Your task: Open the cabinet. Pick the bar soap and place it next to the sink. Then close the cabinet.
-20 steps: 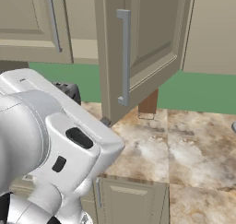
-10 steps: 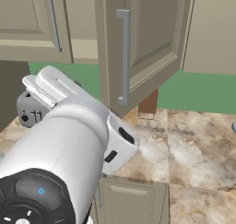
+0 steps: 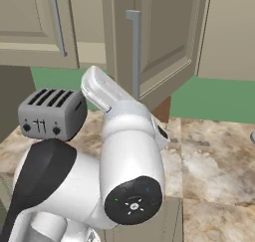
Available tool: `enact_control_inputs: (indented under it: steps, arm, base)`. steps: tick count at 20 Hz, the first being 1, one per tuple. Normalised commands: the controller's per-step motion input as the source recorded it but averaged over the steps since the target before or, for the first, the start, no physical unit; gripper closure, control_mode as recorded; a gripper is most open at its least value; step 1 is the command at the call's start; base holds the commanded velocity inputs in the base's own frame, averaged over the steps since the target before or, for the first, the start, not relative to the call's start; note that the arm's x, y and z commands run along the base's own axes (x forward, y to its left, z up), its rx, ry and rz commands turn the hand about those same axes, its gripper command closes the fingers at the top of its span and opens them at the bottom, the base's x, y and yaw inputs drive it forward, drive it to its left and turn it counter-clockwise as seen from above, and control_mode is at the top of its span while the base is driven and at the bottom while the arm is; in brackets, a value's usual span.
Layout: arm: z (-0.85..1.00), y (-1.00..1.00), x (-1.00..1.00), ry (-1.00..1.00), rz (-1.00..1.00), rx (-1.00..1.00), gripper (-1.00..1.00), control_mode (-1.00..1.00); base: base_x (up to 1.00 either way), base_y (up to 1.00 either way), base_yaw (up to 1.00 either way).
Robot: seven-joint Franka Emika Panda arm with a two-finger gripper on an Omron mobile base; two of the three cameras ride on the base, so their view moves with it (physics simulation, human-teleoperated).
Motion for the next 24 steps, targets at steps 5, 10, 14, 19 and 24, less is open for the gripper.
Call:
enact_control_inputs:
  steps: [5, 10, 14, 19, 24]
  arm:
    - [0.00, -0.57, -0.04, -0.20, 0.02, 0.19, -1.00, -1.00]
    - [0.00, -0.39, -0.20, -0.13, 0.11, 0.14, -1.00, -1.00]
    - [-0.09, -0.08, 0.04, -0.02, 0.15, 0.01, -1.00, -1.00]
    - [-0.24, 0.00, 0.51, 0.00, 0.13, 0.00, -1.00, -1.00]
    - [-0.16, 0.00, 0.63, 0.00, 0.08, -0.01, -1.00, -1.00]
  base:
    - [0.00, 0.00, 0.00]
    - [0.00, 0.00, 0.00]
    - [0.00, 0.00, 0.00]
    - [0.00, 0.00, 0.00]
    - [0.00, 0.00, 0.00]
